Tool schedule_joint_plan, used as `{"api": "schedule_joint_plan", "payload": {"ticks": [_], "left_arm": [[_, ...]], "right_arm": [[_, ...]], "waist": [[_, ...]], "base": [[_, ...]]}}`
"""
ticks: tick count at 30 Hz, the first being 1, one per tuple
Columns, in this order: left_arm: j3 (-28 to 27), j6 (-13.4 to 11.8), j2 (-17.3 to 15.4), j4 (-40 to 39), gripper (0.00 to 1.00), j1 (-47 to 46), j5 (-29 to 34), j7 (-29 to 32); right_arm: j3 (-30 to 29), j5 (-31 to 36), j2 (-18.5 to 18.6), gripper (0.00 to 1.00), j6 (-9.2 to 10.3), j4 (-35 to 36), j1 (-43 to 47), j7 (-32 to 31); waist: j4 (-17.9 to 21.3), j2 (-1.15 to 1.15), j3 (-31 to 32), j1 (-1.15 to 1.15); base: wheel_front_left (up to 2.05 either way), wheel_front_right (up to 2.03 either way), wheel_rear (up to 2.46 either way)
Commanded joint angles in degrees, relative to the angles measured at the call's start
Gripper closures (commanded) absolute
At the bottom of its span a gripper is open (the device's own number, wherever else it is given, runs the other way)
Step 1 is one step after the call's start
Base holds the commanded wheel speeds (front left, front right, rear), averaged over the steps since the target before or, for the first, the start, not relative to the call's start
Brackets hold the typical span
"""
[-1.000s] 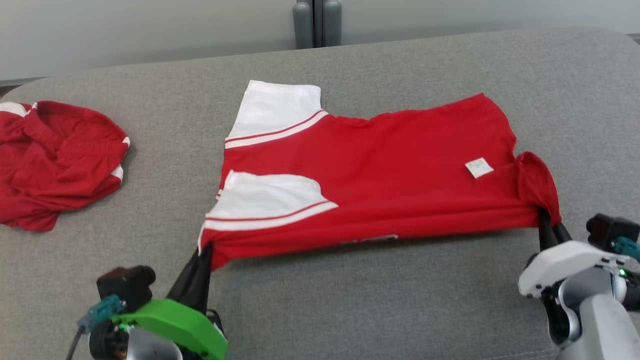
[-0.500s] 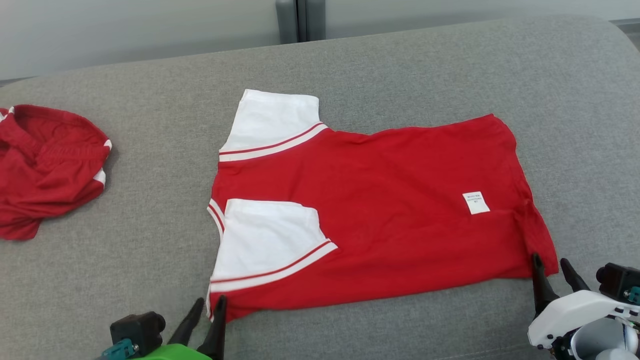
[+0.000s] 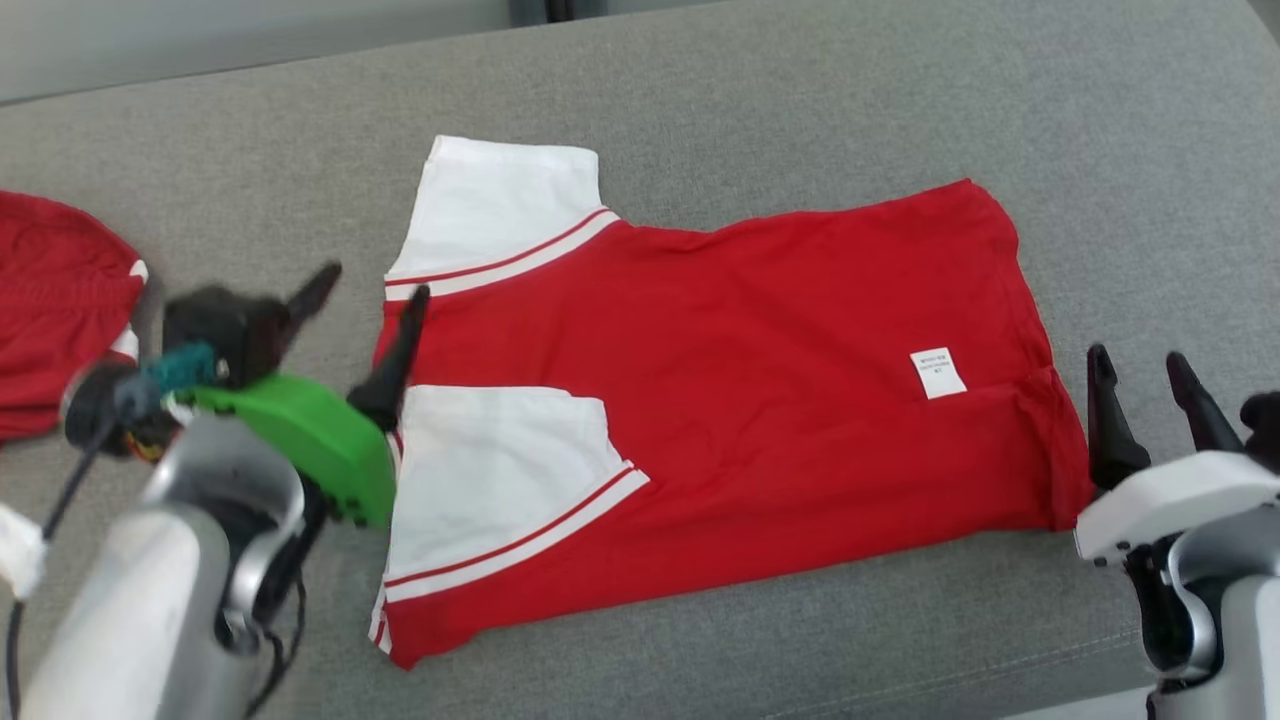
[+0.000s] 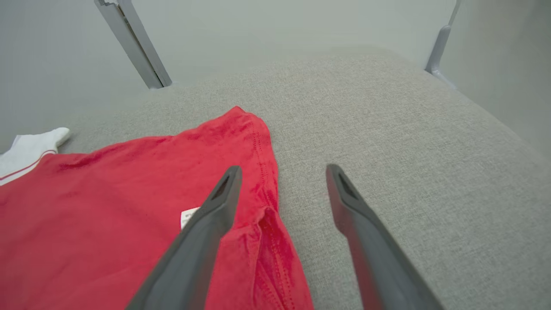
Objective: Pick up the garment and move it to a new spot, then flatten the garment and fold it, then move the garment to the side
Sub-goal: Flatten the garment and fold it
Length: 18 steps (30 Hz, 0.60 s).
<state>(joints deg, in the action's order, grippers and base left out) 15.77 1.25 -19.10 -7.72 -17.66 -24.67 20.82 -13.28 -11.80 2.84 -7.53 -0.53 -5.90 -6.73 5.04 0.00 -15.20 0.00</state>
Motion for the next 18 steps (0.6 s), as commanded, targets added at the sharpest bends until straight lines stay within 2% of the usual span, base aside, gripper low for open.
{"api": "schedule_joint_plan", "payload": {"ticks": [1, 7, 11, 18], "left_arm": [[0.2, 1.1, -1.5, 1.9, 0.0, -5.5, 0.9, 1.8], [1.5, 3.9, -3.5, 12.6, 0.0, -24.0, 0.7, 11.0], [1.3, 4.8, -4.7, 19.1, 0.0, -33.7, 0.0, 15.3], [2.8, 5.6, -7.0, 27.2, 0.0, -40.7, -1.4, 21.6]], "right_arm": [[1.1, 0.5, 0.1, 0.0, 0.09, 0.6, -2.5, -0.2], [6.2, 0.7, 0.1, 0.0, 0.09, -0.5, -10.8, 0.3], [10.4, 0.6, 0.1, 0.0, 0.09, -2.0, -16.5, 1.3], [14.7, 0.3, 0.1, 0.0, 0.09, -5.2, -22.1, 3.6]], "waist": [[2.4, 0.0, -4.1, 0.0], [6.2, 0.0, -10.9, 0.0], [9.3, 0.0, -15.7, 0.0], [13.2, 0.0, -19.8, 0.0]], "base": [[0.0, 0.0, 0.0], [0.0, 0.0, 0.0], [0.0, 0.0, 0.0], [0.0, 0.0, 0.0]]}}
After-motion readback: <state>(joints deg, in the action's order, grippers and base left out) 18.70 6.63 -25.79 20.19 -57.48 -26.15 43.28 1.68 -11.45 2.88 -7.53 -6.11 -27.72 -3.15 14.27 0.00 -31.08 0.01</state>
